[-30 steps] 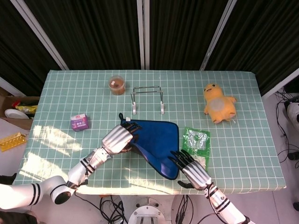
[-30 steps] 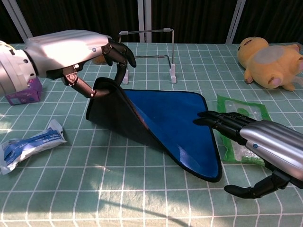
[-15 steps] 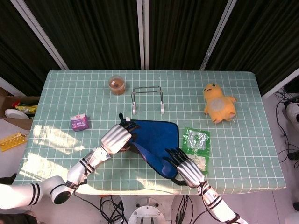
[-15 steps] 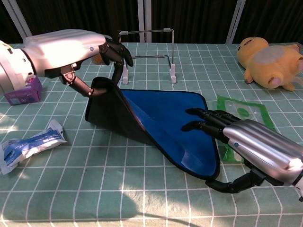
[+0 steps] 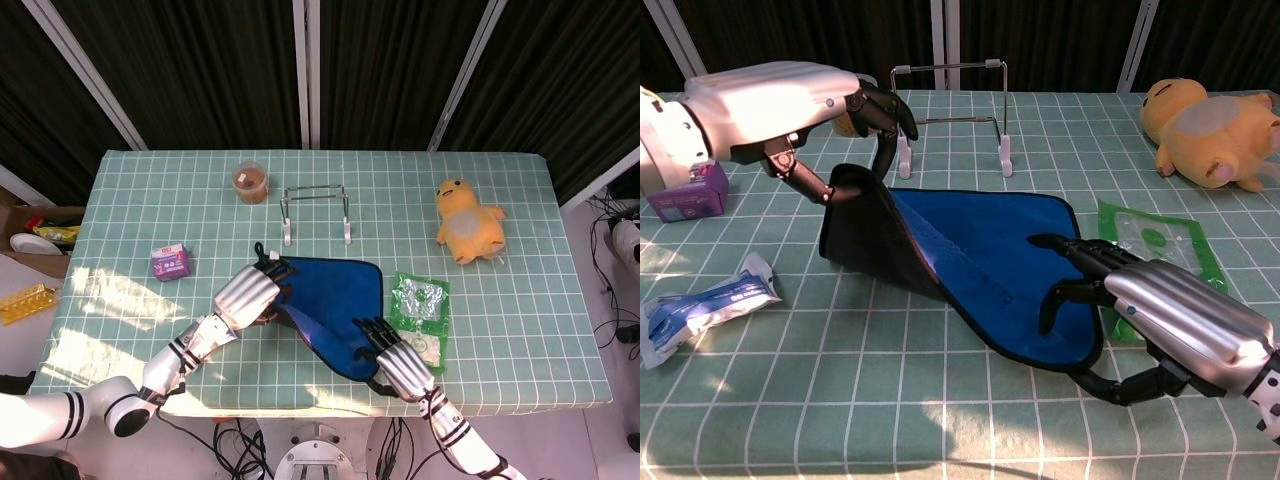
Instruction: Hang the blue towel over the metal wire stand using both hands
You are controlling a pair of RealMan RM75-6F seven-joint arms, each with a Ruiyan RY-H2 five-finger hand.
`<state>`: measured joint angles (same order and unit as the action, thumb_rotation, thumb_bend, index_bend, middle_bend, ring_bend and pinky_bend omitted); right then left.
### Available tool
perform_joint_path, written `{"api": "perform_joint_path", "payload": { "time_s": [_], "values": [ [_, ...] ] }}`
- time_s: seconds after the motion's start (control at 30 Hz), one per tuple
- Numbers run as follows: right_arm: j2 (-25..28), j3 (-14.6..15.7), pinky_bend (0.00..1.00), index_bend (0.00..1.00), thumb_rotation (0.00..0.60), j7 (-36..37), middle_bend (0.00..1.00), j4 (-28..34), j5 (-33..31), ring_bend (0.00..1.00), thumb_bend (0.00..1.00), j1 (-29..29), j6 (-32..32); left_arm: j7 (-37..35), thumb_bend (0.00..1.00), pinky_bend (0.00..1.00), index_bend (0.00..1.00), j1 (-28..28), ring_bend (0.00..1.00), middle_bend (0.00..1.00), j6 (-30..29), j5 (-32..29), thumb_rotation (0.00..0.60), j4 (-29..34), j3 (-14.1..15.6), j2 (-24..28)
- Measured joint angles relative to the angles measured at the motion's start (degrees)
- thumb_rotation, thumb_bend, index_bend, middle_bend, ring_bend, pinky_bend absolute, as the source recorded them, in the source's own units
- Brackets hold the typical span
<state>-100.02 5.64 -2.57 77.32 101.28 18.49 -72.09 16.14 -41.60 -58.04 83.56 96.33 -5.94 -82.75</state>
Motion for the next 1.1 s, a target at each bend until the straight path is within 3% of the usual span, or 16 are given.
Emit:
{"api": "perform_joint_path", "payload": {
  "time_s": [0.23, 0.47, 0.67, 0.93, 1.1],
  "values": [
    [-0.19, -0.03, 0.00, 0.65, 0.600, 0.23, 0.00, -0.78, -0.42, 0.00, 0.39, -0.27, -1.27, -0.52, 0.42, 0.31, 0.74, 0.12, 0.19, 0.23, -0.23, -0.16, 0.600, -0.05, 0.27, 0.11],
    [0.50, -0.64, 0.00, 0.74, 0.600, 1.47, 0.00, -0.22, -2.14, 0.00, 0.47, -0.32, -1.25, -1.80, 0.42, 0.31, 0.74, 0.57, 0.19, 0.23, -0.80, 0.15, 0.600, 0.30, 0.72, 0.87],
    [1.21, -1.79, 0.00, 0.81, 0.600, 4.32, 0.00, 0.18, -2.20, 0.00, 0.48, -0.45, -4.00, -3.82, 0.42, 0.31, 0.74, 1.10, 0.19, 0.23, -1.34, 0.05, 0.600, 0.95, 0.75, 2.03],
    [5.25, -5.18, 0.00, 0.82, 0.600, 9.57, 0.00, 4.85, -2.12, 0.00, 0.52, 0.45, -7.74, -9.16, 0.43, 0.30, 0.77, 2.15, 0.20, 0.26, -2.88, -2.34, 0.600, 0.02, -0.74, 1.40],
    [8.85, -9.25, 0.00, 0.84, 0.600, 10.34, 0.01, 9.94, -4.31, 0.00, 0.56, 1.91, -7.88, -12.74, 0.43, 0.30, 0.77, 2.60, 0.20, 0.26, -3.38, -6.43, 0.600, -0.76, -3.24, 0.44]
  ]
}}
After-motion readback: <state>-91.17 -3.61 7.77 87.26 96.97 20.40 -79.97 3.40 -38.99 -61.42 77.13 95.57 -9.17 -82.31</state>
